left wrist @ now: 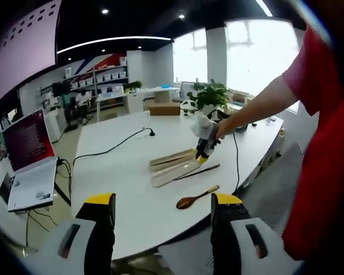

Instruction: Arrange the utensils inside the cutlery case until each visible utensil rests in its matching compartment.

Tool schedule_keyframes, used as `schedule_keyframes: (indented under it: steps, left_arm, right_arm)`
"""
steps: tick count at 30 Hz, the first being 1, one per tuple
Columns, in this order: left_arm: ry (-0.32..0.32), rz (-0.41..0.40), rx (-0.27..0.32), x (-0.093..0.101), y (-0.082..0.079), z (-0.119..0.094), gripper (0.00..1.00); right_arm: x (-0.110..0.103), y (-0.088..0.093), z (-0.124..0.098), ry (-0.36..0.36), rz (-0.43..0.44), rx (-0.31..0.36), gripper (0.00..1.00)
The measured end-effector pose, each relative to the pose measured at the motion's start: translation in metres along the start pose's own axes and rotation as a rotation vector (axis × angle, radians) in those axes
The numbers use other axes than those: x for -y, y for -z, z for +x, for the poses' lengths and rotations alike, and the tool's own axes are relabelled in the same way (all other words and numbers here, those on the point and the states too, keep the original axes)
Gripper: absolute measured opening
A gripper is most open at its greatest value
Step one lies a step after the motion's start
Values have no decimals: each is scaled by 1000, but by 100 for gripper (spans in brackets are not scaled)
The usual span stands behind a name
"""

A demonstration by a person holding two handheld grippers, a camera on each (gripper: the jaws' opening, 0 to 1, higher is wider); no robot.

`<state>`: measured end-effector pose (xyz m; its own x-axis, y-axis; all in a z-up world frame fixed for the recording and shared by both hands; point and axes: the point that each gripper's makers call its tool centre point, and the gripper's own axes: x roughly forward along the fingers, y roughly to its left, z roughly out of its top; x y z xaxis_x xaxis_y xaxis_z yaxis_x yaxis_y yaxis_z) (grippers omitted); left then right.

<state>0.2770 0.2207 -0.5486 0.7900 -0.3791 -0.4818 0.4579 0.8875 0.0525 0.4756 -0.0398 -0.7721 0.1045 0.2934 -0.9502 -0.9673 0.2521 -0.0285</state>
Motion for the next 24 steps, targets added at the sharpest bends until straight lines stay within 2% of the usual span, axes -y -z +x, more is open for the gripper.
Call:
schedule_keyframes:
  steps: [3,5,12,17,24]
  left_arm:
    - [-11,-16,20,-1,-3,-1,69]
    - [-9,-31,28,1,-3,-2,69]
    - [-5,-23,11,5,3,-5,69]
    - [-6,-7,4,4,1,-6,69]
    - [-15,-8,0,3,2,-8,69]
  right_arm:
    - [-6,3,4,-6,17,10,18]
    - [-12,6,9,-13,-8,11,17]
    - [-10,19,16,-2,-3,-6,16]
    - [-17,31,20,-28,21,-18,17]
    - [-20,31,26,-29,-11,-34,16]
